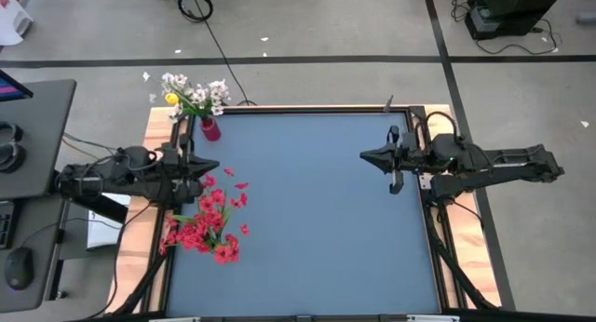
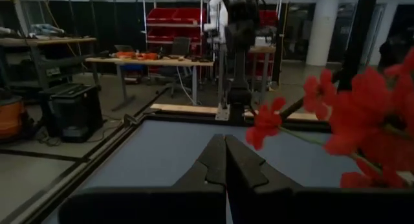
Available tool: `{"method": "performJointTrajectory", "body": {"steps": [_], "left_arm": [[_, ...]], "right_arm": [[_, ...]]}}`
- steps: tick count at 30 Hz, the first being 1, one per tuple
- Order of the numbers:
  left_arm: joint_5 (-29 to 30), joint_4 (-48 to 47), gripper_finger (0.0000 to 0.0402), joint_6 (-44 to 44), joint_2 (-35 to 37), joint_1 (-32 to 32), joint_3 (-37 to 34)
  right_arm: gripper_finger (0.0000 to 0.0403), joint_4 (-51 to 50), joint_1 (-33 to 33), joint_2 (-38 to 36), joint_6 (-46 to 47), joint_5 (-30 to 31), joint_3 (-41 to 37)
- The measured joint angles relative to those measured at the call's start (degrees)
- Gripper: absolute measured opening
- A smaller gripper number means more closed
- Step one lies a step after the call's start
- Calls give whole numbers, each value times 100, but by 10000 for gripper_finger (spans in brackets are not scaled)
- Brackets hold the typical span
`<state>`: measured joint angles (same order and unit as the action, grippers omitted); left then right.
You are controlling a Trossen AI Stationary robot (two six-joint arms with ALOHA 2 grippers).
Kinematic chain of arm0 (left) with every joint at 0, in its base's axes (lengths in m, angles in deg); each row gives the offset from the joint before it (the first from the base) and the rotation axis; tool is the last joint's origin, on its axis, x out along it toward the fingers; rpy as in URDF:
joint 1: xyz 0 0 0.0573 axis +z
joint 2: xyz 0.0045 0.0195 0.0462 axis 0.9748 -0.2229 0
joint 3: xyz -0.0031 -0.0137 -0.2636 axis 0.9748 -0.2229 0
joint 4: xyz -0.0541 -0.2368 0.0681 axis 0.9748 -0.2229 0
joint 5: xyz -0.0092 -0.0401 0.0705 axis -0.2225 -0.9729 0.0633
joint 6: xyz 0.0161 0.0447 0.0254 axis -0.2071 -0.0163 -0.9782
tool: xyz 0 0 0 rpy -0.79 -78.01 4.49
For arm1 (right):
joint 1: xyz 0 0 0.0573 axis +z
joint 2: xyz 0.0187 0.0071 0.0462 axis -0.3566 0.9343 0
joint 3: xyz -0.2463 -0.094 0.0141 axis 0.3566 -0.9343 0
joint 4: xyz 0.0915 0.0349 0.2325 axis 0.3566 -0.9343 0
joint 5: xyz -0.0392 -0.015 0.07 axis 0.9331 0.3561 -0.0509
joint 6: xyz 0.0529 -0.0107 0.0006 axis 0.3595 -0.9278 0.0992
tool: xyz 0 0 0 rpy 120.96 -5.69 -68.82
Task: Sort flowers into vase by color
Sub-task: Return to Home Position
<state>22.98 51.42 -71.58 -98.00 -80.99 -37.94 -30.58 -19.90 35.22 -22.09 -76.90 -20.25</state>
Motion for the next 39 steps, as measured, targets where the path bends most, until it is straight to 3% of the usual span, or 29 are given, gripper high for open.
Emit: {"method": "performJointTrajectory", "body": {"steps": [3,9,17,24,35,39], "left_arm": [[-254,18,0,50,51,402,13],[-985,1,0,240,61,1169,13],[-1385,36,0,391,61,1849,-66],[-1702,483,0,566,124,1949,-614],[-1540,1596,0,1042,605,1946,-1598],[-1464,1758,0,1123,635,1930,-1755]], "right_arm": [[2,106,75,-4,-129,-1,-123],[2,1583,76,-46,-117,-125,-1004],[2,2379,-6,-57,-130,-314,-1799],[2,2918,-87,-57,-129,-707,-2190],[0,2997,64,-2,-121,-899,-2494],[0,3449,140,244,26,-895,-2673]]}}
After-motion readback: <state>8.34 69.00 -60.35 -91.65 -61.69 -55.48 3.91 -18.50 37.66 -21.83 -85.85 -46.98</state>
